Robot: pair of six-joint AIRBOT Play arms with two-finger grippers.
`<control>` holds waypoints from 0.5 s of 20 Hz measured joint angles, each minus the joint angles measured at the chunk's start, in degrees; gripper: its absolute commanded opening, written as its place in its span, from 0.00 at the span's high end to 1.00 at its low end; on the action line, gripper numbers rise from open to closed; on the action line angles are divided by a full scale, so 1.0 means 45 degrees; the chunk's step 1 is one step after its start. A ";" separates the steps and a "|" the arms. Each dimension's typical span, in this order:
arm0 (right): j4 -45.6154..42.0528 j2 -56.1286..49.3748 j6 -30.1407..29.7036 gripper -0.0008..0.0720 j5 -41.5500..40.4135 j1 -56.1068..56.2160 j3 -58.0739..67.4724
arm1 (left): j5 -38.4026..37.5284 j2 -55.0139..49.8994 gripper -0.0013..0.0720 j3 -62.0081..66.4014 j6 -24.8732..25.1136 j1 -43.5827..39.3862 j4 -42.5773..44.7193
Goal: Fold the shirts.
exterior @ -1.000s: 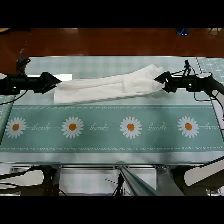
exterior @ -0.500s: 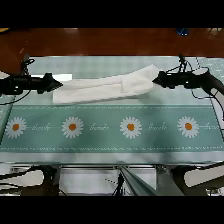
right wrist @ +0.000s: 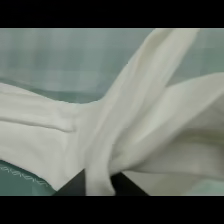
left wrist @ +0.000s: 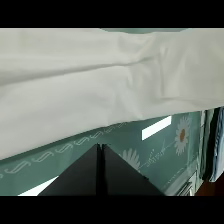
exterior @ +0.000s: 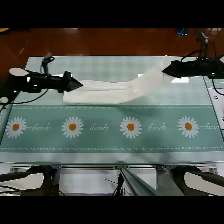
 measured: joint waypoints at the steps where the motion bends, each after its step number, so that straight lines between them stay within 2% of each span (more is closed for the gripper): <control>1: -0.0408 0.0423 0.0282 0.95 0.0199 0.0170 0.0000 | 0.0253 -0.0117 0.95 0.0000 -0.0199 -0.0675 -0.0078; 6: -0.2108 0.1821 0.1642 0.95 0.0826 0.1253 0.0000 | 0.1729 -0.0889 0.95 0.0000 -0.1025 -0.3934 -0.0180; 10: -0.3128 0.2657 0.2647 0.95 0.1428 0.2356 0.0000 | 0.2841 -0.1637 0.95 0.0000 -0.1423 -0.5741 -0.0704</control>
